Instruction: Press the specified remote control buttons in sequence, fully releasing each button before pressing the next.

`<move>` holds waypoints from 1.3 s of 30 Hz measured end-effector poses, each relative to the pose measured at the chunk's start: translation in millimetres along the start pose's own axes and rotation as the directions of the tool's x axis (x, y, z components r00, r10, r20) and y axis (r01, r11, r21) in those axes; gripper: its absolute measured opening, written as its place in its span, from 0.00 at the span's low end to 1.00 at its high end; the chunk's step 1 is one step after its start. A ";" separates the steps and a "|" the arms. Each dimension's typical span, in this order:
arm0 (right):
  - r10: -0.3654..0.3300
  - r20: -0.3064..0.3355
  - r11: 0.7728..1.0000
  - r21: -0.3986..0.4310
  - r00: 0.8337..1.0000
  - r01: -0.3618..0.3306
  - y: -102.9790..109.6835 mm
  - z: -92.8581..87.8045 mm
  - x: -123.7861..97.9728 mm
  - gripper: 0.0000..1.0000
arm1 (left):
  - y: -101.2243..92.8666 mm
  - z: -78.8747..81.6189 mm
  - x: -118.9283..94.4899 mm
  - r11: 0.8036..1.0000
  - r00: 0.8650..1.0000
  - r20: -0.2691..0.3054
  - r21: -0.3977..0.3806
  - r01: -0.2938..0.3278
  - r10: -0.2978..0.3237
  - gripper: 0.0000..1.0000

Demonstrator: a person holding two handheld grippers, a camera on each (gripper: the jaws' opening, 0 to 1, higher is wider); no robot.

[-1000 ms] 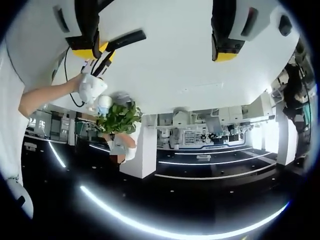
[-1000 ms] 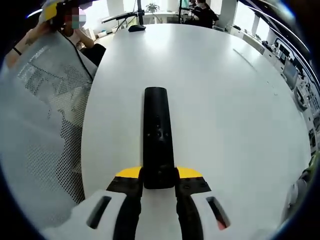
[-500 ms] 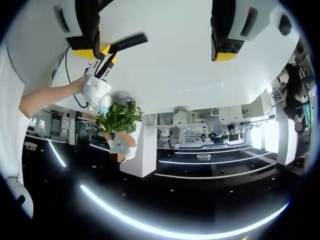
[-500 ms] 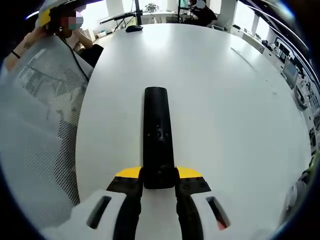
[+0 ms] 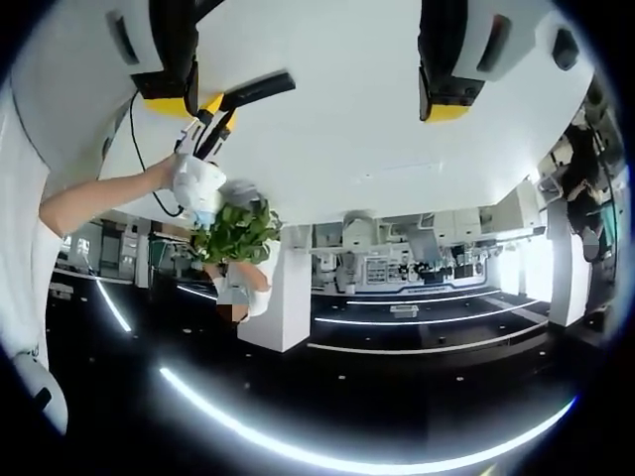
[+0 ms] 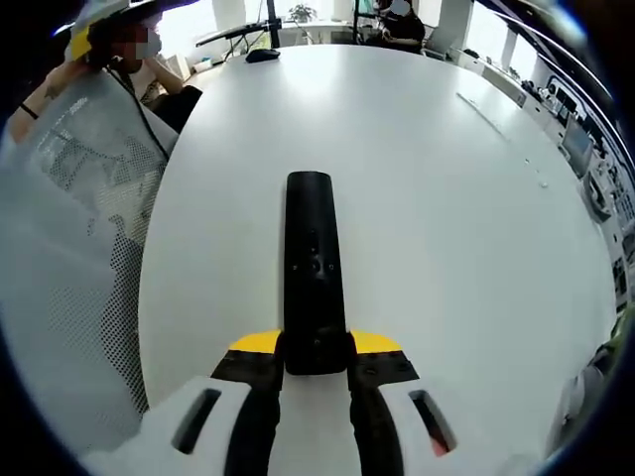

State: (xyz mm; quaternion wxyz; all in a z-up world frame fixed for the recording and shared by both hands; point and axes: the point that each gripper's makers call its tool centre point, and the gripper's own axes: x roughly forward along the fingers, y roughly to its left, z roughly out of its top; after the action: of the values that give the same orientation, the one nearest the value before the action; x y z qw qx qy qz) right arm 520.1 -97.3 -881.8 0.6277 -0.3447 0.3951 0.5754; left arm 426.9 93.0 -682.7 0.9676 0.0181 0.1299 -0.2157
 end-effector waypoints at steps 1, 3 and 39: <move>0.000 -0.002 1.000 -0.002 1.000 0.000 -0.4 0.1 -0.2 0.24 | 0.0 0.1 0.0 1.000 1.000 0.000 0.000 0.000 0.000 0.96; 0.000 -0.004 1.000 -0.004 1.000 0.000 -0.7 0.4 -0.9 0.24 | 0.3 0.3 -0.1 1.000 1.000 0.001 0.002 -0.001 0.001 0.96; 0.002 -0.022 1.000 -0.015 1.000 -0.002 -30.8 2.7 -1.1 0.24 | 0.2 -3.8 0.5 1.000 1.000 -0.022 0.014 0.001 -0.001 0.96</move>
State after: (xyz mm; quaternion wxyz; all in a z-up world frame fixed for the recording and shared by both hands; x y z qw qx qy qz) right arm 550.9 -98.5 -880.3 0.6201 -0.3554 0.3980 0.5751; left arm 426.5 93.3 -686.5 0.9659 0.0271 0.1392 -0.2167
